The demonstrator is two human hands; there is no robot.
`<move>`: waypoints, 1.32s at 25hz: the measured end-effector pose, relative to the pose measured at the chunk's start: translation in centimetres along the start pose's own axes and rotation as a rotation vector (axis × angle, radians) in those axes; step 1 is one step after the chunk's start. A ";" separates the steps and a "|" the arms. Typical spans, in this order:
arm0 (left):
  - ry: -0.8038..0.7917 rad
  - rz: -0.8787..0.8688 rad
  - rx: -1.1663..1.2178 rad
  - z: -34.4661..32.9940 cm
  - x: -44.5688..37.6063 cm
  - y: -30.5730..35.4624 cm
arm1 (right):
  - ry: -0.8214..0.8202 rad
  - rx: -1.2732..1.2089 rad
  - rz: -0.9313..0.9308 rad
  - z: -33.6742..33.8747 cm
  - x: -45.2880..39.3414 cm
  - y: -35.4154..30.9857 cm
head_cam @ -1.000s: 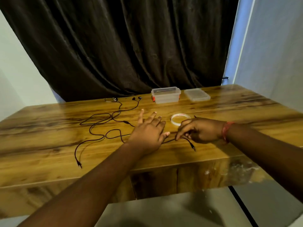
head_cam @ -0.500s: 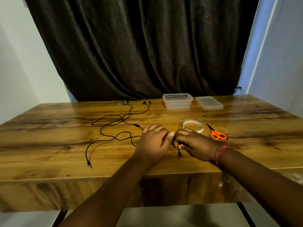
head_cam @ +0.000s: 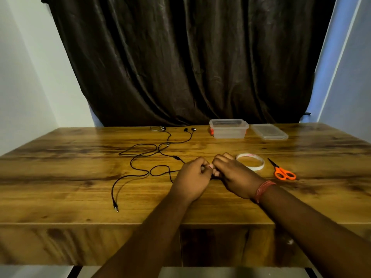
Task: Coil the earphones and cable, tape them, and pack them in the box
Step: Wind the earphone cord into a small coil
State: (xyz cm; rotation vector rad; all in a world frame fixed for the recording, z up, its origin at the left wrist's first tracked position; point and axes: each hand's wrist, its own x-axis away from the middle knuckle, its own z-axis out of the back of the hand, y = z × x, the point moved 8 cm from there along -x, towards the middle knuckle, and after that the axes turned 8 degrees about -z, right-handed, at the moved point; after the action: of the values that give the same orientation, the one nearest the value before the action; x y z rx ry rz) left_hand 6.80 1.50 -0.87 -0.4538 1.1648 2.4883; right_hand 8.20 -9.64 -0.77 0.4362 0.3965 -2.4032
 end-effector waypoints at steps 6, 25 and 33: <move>-0.076 -0.099 -0.129 -0.8 0.1 0.4 | 0.055 -0.110 -0.109 0.9 0.4 0.5; -0.106 0.083 1.347 0.6 1.1 3.1 | 0.099 -0.586 -0.236 2.2 0.8 -0.7; 0.283 0.042 1.337 3.0 0.0 0.1 | 0.131 0.039 0.058 2.0 1.6 -5.0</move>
State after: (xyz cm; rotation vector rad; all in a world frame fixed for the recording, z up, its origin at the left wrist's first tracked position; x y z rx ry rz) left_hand 6.30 3.75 1.02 -0.3466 2.5302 1.1682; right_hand 3.34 -7.55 1.19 0.6159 0.3900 -2.3363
